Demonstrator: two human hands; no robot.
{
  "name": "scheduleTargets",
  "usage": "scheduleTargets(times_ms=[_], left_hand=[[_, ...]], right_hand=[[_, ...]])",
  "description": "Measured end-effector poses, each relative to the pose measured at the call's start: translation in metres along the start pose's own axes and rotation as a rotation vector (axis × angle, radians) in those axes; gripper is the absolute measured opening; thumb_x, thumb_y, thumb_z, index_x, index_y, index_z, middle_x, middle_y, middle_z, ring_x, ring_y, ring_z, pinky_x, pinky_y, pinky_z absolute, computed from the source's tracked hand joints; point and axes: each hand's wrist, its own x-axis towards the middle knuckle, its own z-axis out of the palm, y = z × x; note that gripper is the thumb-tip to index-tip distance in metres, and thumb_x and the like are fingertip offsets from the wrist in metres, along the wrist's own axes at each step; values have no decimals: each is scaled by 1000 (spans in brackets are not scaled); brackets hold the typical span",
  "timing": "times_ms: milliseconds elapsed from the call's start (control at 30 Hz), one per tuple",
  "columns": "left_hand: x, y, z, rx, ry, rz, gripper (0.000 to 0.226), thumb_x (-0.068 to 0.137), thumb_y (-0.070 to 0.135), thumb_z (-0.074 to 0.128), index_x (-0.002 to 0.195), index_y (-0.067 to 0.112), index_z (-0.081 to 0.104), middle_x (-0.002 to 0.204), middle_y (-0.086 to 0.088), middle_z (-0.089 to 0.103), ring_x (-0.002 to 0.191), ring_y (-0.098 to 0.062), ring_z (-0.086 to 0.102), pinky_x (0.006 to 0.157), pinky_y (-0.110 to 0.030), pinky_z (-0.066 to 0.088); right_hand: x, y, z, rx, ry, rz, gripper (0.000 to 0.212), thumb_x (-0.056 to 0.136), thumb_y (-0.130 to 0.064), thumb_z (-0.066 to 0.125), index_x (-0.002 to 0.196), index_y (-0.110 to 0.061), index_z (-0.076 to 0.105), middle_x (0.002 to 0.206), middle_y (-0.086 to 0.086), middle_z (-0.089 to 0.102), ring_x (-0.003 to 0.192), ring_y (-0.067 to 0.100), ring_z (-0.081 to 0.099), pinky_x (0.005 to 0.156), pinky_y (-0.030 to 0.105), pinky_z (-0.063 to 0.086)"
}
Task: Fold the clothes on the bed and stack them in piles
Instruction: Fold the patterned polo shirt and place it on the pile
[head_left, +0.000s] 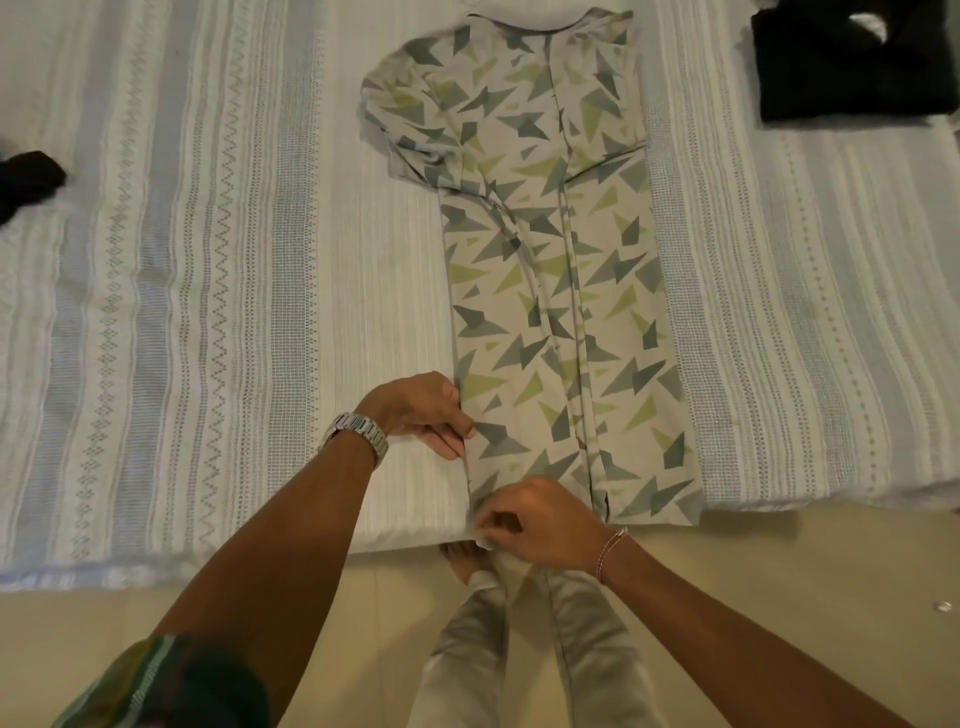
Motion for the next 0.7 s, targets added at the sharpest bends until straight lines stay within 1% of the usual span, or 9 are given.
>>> scheduleTargets(times_ms=[100, 133, 233, 367, 433, 467, 533, 600, 700], left_hand=[[-2, -6, 0, -35, -10, -9, 23, 89, -1, 72, 112, -5, 71, 103, -22, 76, 92, -32, 76, 86, -41, 61], [-3, -7, 0, -36, -14, -15, 22, 89, 0, 72, 110, -4, 72, 102, -22, 76, 93, -32, 75, 87, -42, 61], [-4, -7, 4, -5, -10, -35, 24, 84, 5, 80, 105, -5, 74, 99, -22, 76, 94, -33, 75, 87, -42, 61], [-3, -9, 8, 27, 14, -52, 45, 76, 11, 89, 111, -10, 70, 97, -21, 76, 91, -30, 76, 81, -38, 63], [-3, -5, 6, 58, -9, -75, 44, 77, 11, 88, 112, -9, 71, 97, -21, 76, 91, -30, 76, 78, -35, 64], [-5, 0, 3, 106, -25, -89, 41, 78, 12, 87, 110, -8, 72, 96, -20, 77, 90, -30, 76, 76, -34, 64], [-7, 10, -6, 228, -10, -73, 33, 82, 17, 84, 102, -7, 74, 93, -20, 77, 83, -28, 76, 72, -31, 61], [-6, 21, -16, 278, 149, 42, 24, 88, 18, 78, 93, -5, 74, 84, -17, 77, 76, -27, 75, 70, -32, 59], [5, 36, -28, 302, 610, 282, 18, 89, 21, 70, 81, 4, 71, 72, -8, 74, 66, -23, 72, 66, -33, 60]], right_hand=[[-3, 4, -1, 102, 172, 114, 14, 93, -26, 71, 106, -21, 73, 102, -10, 72, 87, 1, 62, 80, 16, 51], [-4, 7, -1, 63, 148, 118, 14, 92, -26, 71, 106, -22, 71, 103, -10, 69, 88, 2, 61, 80, 21, 52], [-3, 5, -2, 66, -134, 46, 11, 90, -30, 74, 96, -21, 76, 94, -10, 74, 80, 2, 65, 77, 26, 55], [8, -4, -9, 477, -82, 248, 21, 88, -26, 81, 107, -17, 77, 102, -9, 76, 91, 5, 71, 86, 25, 58], [15, -5, -13, 485, -166, 276, 19, 89, -28, 79, 105, -17, 78, 101, -7, 77, 91, 5, 72, 87, 29, 59], [19, -5, -16, 482, -142, 289, 15, 91, -27, 77, 103, -18, 79, 97, -7, 78, 87, 5, 73, 82, 29, 59], [34, -2, -27, 440, 101, 333, 8, 95, -23, 72, 97, -18, 78, 86, -6, 76, 76, 4, 70, 73, 22, 54], [55, 5, -41, 297, 357, 328, 7, 97, -18, 68, 95, -17, 74, 83, -8, 72, 74, 3, 66, 70, 16, 49], [90, 18, -59, 133, 451, 260, 9, 98, -11, 64, 101, -16, 71, 95, -4, 67, 84, 3, 60, 77, 13, 48]])
